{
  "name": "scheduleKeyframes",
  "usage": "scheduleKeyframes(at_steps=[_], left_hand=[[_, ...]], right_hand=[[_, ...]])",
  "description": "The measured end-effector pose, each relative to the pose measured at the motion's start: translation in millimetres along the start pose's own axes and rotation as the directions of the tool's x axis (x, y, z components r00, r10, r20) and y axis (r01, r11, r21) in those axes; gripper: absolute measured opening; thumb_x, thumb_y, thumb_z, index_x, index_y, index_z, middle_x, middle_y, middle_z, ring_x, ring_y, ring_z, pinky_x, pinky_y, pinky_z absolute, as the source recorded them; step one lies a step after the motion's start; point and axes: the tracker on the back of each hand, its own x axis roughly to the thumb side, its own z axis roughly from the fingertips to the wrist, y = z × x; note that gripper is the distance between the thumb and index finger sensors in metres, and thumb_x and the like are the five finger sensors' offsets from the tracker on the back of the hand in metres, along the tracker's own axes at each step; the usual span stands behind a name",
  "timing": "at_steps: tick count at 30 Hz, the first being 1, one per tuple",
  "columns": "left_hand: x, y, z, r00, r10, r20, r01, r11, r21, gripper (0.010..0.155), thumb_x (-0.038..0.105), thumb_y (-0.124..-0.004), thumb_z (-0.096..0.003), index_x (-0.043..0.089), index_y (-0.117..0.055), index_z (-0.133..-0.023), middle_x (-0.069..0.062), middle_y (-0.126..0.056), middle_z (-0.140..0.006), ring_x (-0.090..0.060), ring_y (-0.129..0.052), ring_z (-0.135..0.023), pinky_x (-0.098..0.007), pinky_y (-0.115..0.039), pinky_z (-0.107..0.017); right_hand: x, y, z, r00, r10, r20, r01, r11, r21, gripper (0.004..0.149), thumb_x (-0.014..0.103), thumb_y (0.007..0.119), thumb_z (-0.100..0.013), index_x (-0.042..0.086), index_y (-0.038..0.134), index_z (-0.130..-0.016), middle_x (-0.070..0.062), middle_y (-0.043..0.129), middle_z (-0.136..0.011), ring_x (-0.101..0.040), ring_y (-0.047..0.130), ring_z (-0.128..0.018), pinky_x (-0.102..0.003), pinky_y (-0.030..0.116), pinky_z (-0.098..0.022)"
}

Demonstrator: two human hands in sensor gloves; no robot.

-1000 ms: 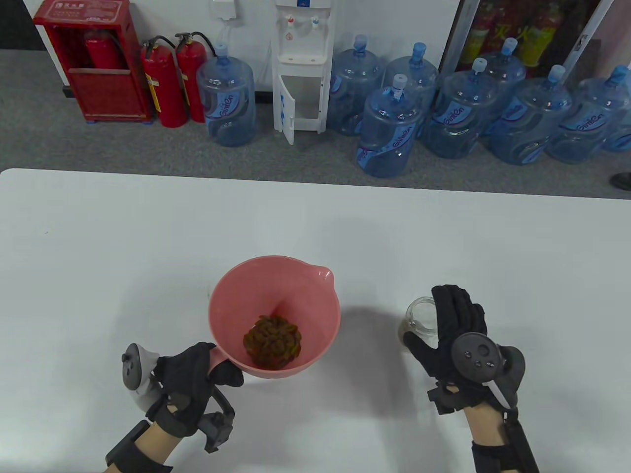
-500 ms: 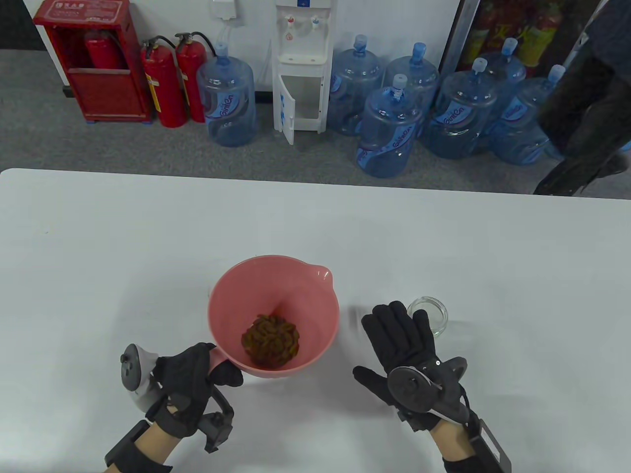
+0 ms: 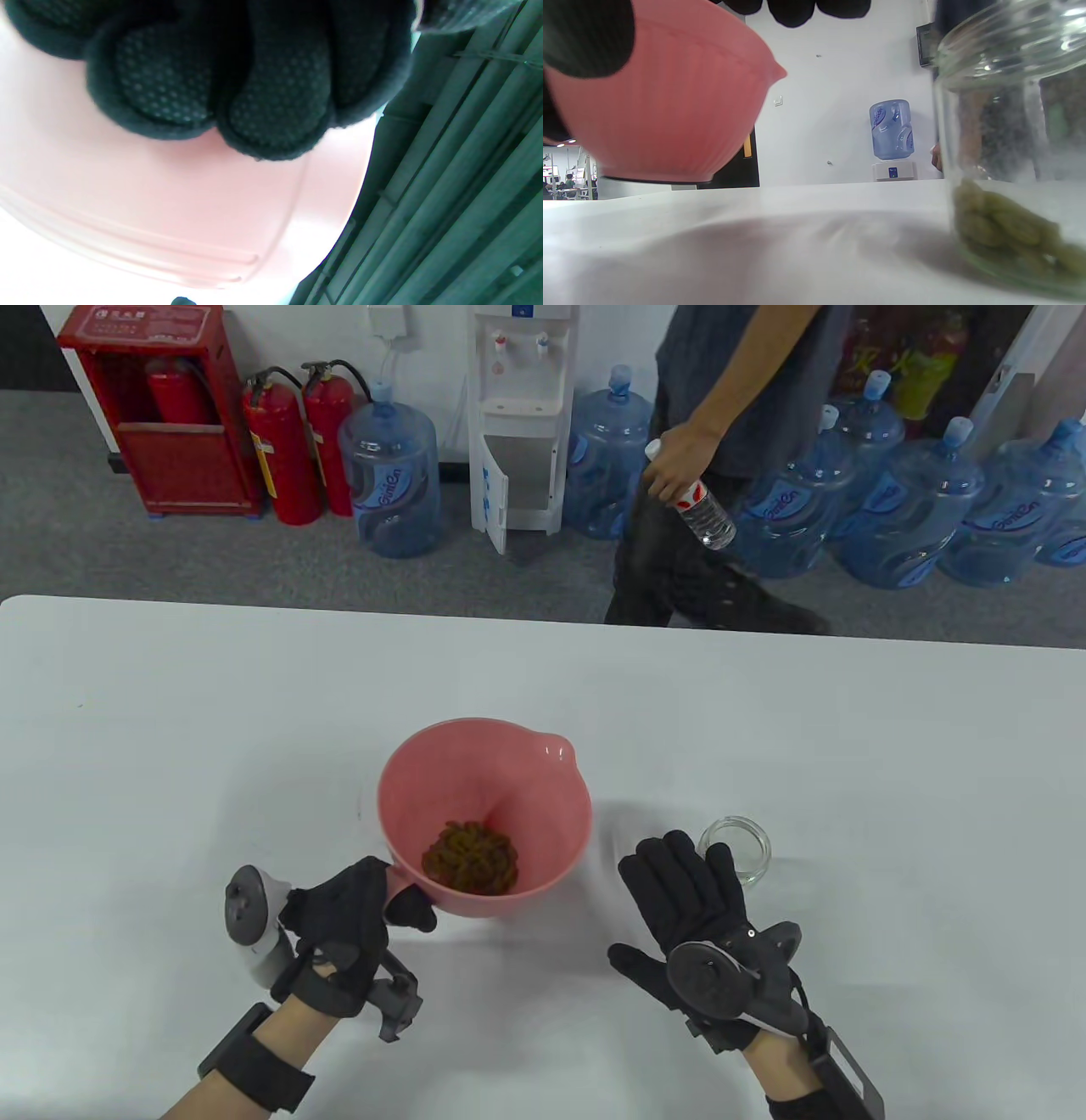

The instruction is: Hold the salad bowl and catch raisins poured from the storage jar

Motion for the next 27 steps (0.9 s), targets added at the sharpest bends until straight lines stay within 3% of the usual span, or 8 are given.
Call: scheduleKeyframes(at_steps=[8,13,19,27], left_hand=[[-13.8,-13.7,-64.9,0.994,-0.105,-0.020,0.106,0.993,0.055,0.046,0.055,-0.062,-0.0426,0.025,-0.097,-0.040,-0.001,-0.103,-0.039,-0.034,-0.100,-0.030,-0.054,-0.078,-0.039],[-30.9,-13.5,-90.4,0.990,-0.129,-0.058,0.135,0.985,0.109,0.046,0.055,-0.062,-0.0425,0.025,-0.097,-0.040,-0.001,-0.103,-0.039,-0.035,-0.100,-0.031,-0.054,-0.077,-0.039],[-47.9,-14.7,-95.6,0.988,-0.124,-0.094,0.134,0.985,0.106,0.046,0.055,-0.062,-0.0426,0.025,-0.097,-0.041,-0.002,-0.103,-0.040,-0.035,-0.100,-0.031,-0.054,-0.077,-0.040],[-62.1,-6.8,-81.6,0.981,-0.102,-0.166,0.111,0.993,0.050,0.046,0.053,-0.065,-0.0424,0.022,-0.098,-0.040,-0.003,-0.104,-0.042,-0.038,-0.102,-0.038,-0.058,-0.079,-0.046]], right_hand=[[3.1,2.4,0.7,1.000,0.007,0.011,-0.007,1.000,0.007,0.093,0.071,0.074,-0.032,0.037,0.026,-0.104,0.004,0.027,-0.113,-0.026,0.031,-0.110,-0.055,0.021,-0.078],[4.5,3.4,1.2,1.000,0.012,0.014,-0.013,1.000,0.014,0.093,0.070,0.075,-0.032,0.036,0.026,-0.104,0.004,0.026,-0.113,-0.026,0.031,-0.110,-0.056,0.021,-0.078],[5.6,3.7,1.8,1.000,0.012,0.019,-0.012,1.000,0.012,0.093,0.070,0.075,-0.032,0.036,0.026,-0.104,0.004,0.026,-0.113,-0.026,0.031,-0.110,-0.056,0.021,-0.078],[6.2,3.8,2.0,1.000,0.013,0.020,-0.014,1.000,0.010,0.092,0.070,0.075,-0.033,0.037,0.026,-0.104,0.004,0.027,-0.113,-0.026,0.031,-0.110,-0.056,0.020,-0.078]])
